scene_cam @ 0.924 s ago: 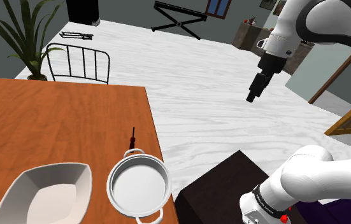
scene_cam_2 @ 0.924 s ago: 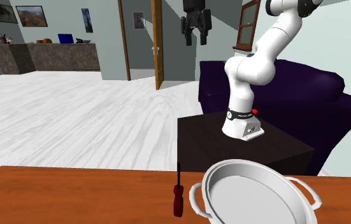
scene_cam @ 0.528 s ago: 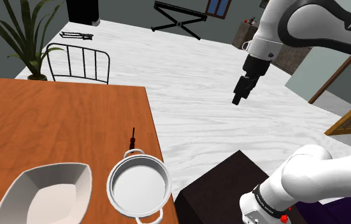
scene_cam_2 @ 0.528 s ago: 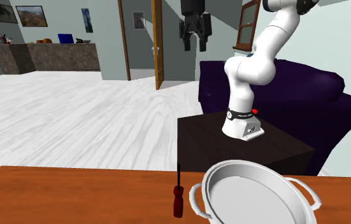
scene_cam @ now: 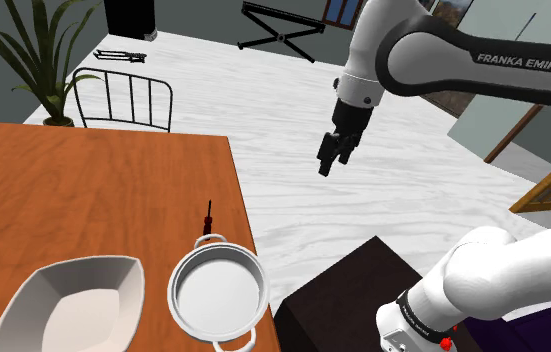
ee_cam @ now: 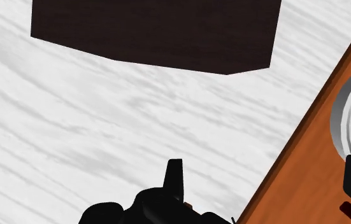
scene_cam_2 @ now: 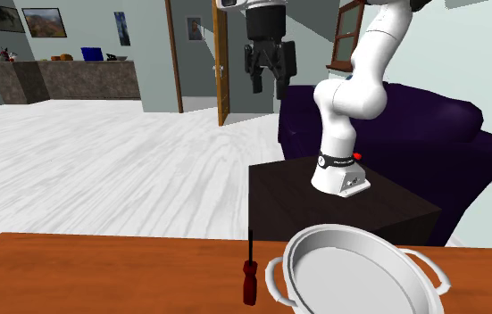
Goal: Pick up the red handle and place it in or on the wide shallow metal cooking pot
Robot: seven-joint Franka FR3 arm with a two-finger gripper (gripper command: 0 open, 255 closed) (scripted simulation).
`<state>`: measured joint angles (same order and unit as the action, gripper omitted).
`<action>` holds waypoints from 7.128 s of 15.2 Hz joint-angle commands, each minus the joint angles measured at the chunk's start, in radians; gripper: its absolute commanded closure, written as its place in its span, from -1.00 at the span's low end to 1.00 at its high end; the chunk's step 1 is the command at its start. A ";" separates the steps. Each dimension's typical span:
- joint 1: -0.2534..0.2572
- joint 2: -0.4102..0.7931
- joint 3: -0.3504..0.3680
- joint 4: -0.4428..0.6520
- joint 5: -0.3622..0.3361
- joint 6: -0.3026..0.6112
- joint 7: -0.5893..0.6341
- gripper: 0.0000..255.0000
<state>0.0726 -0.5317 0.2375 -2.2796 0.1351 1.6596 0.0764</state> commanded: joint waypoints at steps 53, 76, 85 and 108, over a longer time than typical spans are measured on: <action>0.196 0.952 0.260 0.606 -0.360 0.213 0.556 1.00; 0.208 0.788 0.310 0.645 -0.275 0.027 0.576 1.00; 0.255 0.606 0.381 0.441 -0.164 0.074 0.680 1.00; 0.264 0.669 0.378 0.300 -0.203 0.266 0.707 1.00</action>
<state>0.3361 0.1371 0.6156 -1.9794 -0.0678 1.9252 0.7831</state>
